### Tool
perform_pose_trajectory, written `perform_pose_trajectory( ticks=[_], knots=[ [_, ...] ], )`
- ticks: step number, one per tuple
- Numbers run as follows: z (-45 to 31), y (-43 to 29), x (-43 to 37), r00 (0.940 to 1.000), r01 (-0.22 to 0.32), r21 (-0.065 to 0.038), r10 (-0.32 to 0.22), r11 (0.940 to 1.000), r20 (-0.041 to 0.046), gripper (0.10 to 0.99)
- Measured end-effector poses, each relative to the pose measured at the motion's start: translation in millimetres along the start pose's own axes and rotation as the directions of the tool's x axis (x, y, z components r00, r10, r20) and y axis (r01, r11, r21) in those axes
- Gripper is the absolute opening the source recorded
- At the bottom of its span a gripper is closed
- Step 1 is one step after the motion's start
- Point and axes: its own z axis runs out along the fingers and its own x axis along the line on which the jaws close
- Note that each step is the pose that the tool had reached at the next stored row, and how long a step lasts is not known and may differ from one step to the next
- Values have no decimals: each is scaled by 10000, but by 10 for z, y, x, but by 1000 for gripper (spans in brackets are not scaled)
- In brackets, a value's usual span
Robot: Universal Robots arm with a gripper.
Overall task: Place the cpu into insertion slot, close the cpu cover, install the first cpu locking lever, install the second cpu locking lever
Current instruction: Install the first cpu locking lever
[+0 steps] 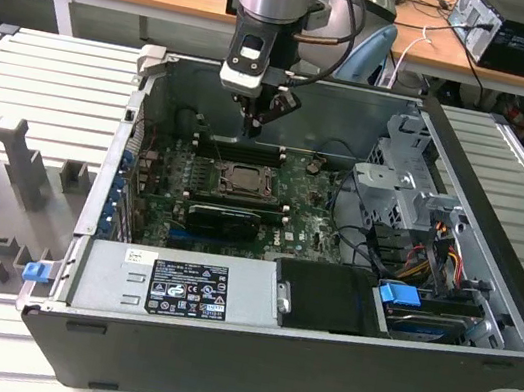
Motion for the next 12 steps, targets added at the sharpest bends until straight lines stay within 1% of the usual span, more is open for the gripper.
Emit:
perform_pose_trajectory(
  ticks=[6,12],
  knots=[
    [0,0,0,9992,392,-1,-392,9992,-21,106],
    [0,0,0,9951,989,-5,-989,9951,-54,106]
  ],
)
